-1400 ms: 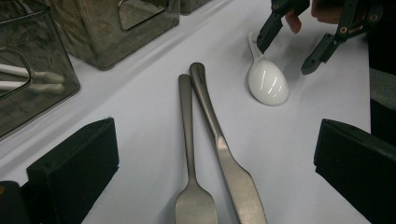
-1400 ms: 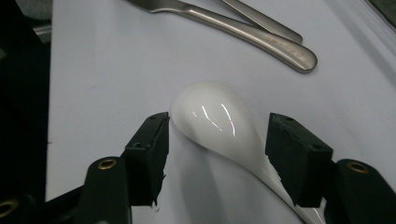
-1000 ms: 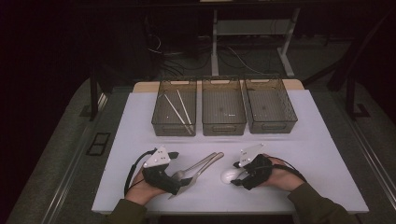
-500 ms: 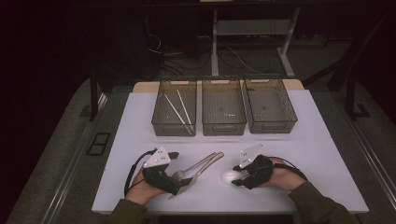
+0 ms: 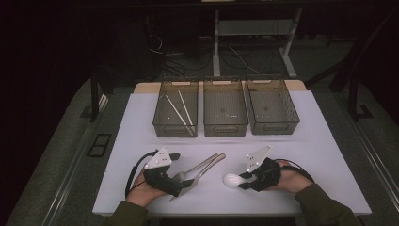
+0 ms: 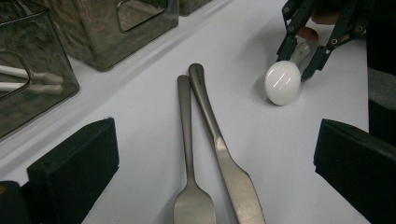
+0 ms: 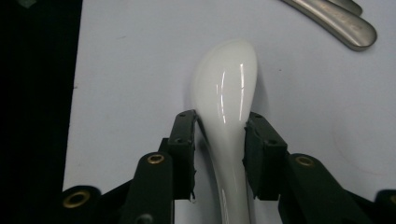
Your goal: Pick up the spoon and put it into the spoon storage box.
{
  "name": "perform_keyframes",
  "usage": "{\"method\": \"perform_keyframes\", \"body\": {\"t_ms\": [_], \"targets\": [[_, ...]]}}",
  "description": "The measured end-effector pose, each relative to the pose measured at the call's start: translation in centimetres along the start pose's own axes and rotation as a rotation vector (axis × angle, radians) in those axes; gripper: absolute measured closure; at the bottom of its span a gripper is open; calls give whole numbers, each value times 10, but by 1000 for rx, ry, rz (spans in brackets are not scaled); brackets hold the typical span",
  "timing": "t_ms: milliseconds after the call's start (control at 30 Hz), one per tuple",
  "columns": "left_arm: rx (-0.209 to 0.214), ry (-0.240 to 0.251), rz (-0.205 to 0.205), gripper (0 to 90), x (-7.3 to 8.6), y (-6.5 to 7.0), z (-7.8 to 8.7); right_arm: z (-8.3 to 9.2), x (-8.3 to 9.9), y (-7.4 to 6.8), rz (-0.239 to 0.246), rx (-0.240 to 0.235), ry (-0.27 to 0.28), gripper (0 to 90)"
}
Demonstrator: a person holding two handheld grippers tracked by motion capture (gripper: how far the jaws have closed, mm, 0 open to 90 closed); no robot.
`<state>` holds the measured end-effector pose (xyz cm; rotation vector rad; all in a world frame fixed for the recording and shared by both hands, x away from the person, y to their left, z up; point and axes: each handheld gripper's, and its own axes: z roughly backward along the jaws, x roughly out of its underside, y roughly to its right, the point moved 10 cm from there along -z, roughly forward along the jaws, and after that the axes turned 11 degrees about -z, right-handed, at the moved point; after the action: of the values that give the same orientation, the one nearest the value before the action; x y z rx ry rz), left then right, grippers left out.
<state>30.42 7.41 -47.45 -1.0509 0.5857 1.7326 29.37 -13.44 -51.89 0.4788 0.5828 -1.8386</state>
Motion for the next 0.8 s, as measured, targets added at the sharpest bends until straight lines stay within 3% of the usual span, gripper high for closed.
{"method": "perform_keyframes", "body": {"t_ms": [233, 333, 567, 800], "targets": [[-1, 1, 2, 0, 0, 0, 0, -1, 1, -9, 31, -75, -18, 828], [-1, 1, -1, 0, 0, -1, 1, -1, 1, -11, 11, -78, -22, 833], [0, 1, -8, 0, 0, -1, 1, 0, -1, -5, -7, -53, -7, 834], [3, 5, -7, 0, 1, -1, 0, 12, -9, 5, -50, 0, 52, 835]]}}
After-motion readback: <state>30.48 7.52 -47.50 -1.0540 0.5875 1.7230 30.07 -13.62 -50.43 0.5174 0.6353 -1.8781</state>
